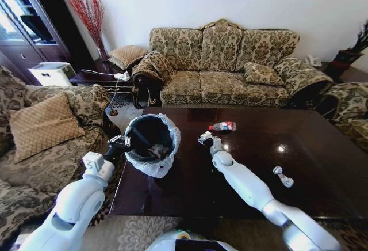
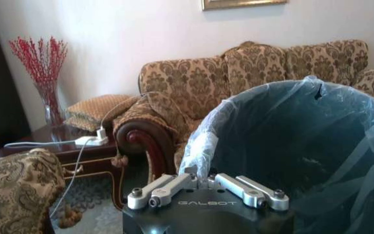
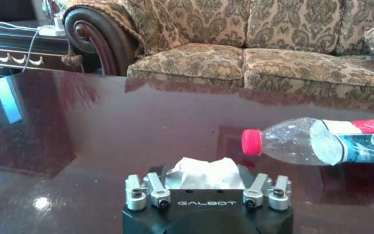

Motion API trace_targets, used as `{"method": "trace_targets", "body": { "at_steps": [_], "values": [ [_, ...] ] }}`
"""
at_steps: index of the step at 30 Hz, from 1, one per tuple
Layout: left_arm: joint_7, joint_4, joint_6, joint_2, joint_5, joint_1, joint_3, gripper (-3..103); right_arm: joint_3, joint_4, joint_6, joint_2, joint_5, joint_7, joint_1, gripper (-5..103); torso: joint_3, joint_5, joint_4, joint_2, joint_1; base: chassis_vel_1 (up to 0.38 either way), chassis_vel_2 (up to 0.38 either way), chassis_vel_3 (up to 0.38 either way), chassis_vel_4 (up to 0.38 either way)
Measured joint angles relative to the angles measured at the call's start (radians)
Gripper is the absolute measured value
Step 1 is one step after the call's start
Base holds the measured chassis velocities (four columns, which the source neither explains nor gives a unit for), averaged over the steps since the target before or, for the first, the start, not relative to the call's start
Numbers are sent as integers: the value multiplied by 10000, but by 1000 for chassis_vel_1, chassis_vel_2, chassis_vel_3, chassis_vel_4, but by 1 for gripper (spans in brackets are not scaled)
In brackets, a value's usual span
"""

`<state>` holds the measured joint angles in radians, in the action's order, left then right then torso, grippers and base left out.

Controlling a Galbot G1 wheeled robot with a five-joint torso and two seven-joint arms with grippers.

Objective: Move to the front of the table and place the trash on the table into the trash bin.

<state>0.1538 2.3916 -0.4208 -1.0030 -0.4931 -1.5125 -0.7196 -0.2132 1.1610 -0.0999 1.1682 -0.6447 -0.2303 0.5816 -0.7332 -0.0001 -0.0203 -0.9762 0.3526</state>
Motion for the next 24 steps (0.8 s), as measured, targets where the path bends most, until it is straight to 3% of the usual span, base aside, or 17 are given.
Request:
{"method": "trace_targets", "body": {
  "at_steps": [2, 9, 15, 19, 24],
  "values": [
    [0, 0, 3, -6, 0, 0, 0, 1, 0, -23, 15, -2, -1, 19, -19, 68, 0, 2, -1, 0, 1, 0, 0, 0, 0],
    [-3, 4, 31, 4, 3, 0, -15, 1, 9, 122, 55, -76, -8, -57, -18, 35, 0, 1, -1, 0, 1, 0, 0, 0, 0],
    [-2, 111, 56, 1, -9, -16, -25, 1, 44, 557, -32, -272, -86, -338, 95, 19, -1, 3, -1, 1, 2, 0, 0, 0, 0],
    [-2, 273, 57, -25, -104, -36, -52, 1, 244, 1337, -157, -876, -388, -606, 89, 5, 0, 1, 0, 0, 1, 0, 0, 0, 0],
    [-1, 347, 57, -83, -113, -37, -49, 1, 369, 2421, -246, -1541, -819, -1188, -18, 4, -1, 3, 0, 1, 2, 0, 0, 0, 0]
  ]
}}
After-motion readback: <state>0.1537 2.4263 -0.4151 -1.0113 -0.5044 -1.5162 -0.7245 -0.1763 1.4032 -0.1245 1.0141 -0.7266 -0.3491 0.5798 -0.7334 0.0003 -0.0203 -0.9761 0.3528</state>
